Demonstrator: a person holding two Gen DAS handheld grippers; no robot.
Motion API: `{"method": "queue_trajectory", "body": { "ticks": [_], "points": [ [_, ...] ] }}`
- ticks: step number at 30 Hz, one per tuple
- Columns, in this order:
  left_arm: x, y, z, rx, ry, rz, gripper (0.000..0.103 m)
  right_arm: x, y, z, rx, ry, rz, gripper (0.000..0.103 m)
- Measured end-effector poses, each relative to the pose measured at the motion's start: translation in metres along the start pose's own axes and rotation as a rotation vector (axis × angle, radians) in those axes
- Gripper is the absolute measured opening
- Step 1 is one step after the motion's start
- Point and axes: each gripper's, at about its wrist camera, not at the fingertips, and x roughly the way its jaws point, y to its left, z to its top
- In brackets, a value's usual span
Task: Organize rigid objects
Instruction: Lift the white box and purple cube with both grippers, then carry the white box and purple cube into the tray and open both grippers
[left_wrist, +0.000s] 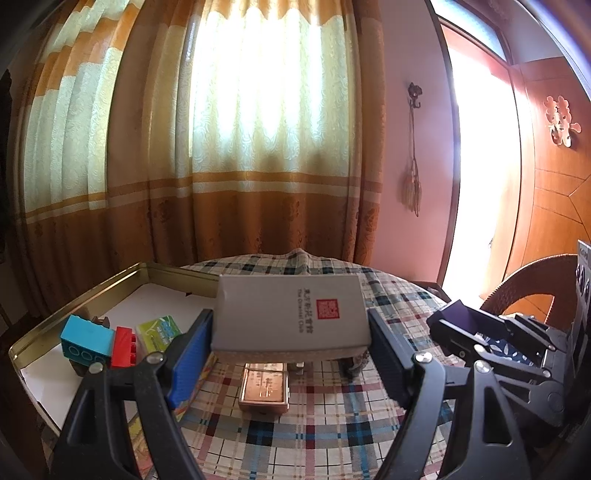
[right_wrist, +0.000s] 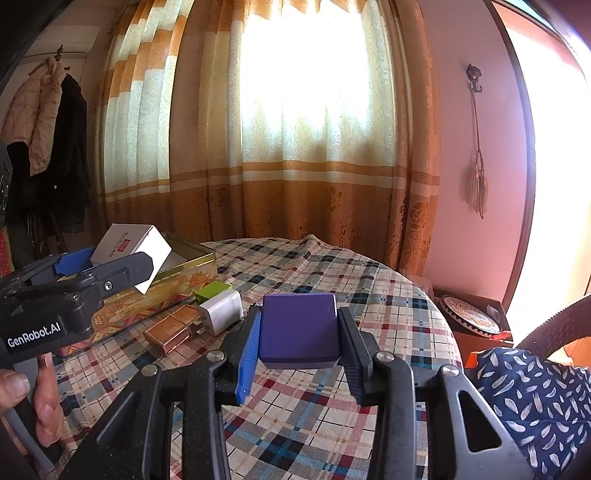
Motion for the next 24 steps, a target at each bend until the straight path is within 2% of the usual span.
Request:
{"method": "queue_trajectory", "body": {
  "ticks": [10,13,18,24],
  "points": [
    [-0.013,0.001,-0.001,0.029,-0.034,0.018,0.08,-0.002,0.003,0.002,-0.009,-0.003,-0.01,0.042],
    [-0.018,0.01,-0.001,0.037,-0.041,0.033,0.08,0.0,0.005,0.004,-0.008,0.01,-0.004,0.042],
    [-0.019,0.039,-0.001,0.013,-0.003,0.067,0.08,0.001,0.018,0.01,-0.029,0.029,0.019,0.042],
    [-0.018,0.082,0.009,-0.03,0.029,0.159,0.08,0.009,0.046,0.032,-0.01,0.05,0.134,0.042]
  ]
}}
